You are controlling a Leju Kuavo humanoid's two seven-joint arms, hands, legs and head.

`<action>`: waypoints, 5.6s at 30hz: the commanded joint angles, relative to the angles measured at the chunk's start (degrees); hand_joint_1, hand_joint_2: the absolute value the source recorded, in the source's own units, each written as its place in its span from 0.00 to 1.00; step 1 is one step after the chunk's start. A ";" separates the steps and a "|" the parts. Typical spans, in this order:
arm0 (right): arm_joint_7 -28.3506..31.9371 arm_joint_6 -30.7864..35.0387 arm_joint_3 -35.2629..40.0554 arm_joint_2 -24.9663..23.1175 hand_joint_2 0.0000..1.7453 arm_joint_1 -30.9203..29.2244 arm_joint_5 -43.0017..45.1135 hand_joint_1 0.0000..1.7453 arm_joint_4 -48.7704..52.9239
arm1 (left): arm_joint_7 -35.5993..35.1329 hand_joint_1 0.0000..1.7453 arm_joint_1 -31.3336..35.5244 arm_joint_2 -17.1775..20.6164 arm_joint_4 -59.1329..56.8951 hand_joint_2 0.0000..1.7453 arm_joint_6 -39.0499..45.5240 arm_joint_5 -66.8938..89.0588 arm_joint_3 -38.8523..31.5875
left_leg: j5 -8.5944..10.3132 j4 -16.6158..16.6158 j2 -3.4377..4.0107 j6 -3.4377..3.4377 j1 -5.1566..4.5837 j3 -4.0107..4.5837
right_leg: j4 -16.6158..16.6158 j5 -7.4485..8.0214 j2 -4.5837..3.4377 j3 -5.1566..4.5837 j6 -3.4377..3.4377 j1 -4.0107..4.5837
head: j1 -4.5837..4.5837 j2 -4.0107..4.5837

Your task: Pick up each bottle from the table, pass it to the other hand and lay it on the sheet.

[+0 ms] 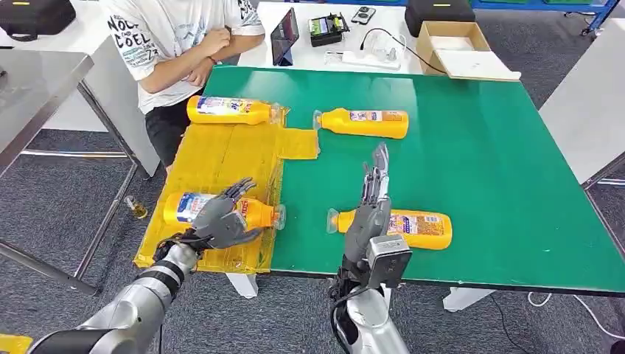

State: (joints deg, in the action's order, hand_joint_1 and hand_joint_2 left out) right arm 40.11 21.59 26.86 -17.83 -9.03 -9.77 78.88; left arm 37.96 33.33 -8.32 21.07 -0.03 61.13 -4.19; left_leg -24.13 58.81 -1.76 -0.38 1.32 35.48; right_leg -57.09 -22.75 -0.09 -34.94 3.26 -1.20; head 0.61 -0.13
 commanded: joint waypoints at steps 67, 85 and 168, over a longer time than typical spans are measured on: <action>-27.39 -31.97 2.14 43.53 1.00 -12.81 -30.29 0.00 -19.36 | 2.04 0.00 -19.77 -4.26 43.20 1.00 40.03 -43.39 24.82 | -0.10 -0.02 0.58 0.15 -0.11 0.86 | 0.13 0.16 -0.22 -0.92 -0.15 -0.04 | 0.04 0.00; -24.65 -19.58 8.62 25.18 1.00 -26.59 -37.36 0.00 -45.72 | 2.04 0.00 -17.04 -4.63 38.84 1.00 40.03 -45.30 26.72 | -0.14 -0.05 0.97 0.16 -0.03 0.68 | 0.14 0.20 -0.56 -0.85 -0.23 0.07 | 0.04 0.00; -5.93 -1.01 -26.02 8.00 1.00 1.74 -18.77 1.00 -1.09 | 0.04 0.00 -17.56 -9.83 30.58 1.00 8.56 -57.86 9.09 | -0.14 -0.04 0.61 0.12 0.02 0.91 | 0.11 0.10 -0.26 -1.02 -0.17 0.07 | 0.02 0.00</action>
State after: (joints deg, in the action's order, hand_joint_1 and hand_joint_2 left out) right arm 32.98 21.31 2.25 -9.07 -7.77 -27.76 79.12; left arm 37.99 13.25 -17.46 58.01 15.65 5.80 8.46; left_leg -24.20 58.84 -1.22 -0.34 1.34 36.66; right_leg -57.07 -22.59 -0.38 -36.24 3.18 -1.16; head 0.63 -0.13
